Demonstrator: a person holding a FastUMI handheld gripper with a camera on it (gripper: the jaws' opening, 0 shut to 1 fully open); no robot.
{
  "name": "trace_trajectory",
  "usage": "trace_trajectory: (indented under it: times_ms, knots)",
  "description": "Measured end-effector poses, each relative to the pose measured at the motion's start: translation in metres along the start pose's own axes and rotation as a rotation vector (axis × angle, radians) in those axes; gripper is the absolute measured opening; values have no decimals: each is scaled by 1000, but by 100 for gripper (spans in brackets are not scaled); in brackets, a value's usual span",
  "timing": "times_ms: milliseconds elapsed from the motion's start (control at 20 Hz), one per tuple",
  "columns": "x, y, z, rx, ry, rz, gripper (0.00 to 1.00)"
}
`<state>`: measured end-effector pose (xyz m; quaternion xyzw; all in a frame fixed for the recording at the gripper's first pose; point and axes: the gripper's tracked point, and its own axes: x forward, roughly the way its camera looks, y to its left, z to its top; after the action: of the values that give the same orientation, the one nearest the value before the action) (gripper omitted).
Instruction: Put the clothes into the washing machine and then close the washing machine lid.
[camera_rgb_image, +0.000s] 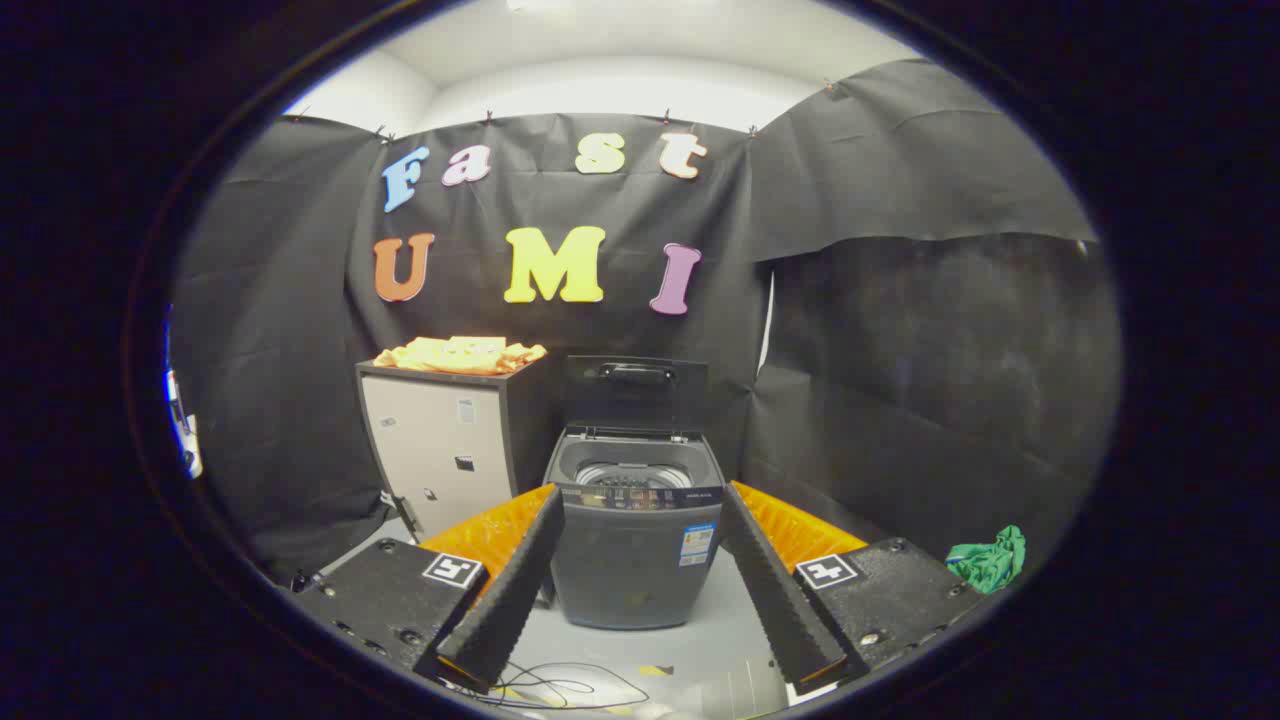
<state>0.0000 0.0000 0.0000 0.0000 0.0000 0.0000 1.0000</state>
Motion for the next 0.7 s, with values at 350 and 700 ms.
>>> trace_trajectory:
  times_ms: [350,700]
  knots:
    - [2,6,-2,4,3,9,99]
    - [5,13,6,-5,-8,13,99]
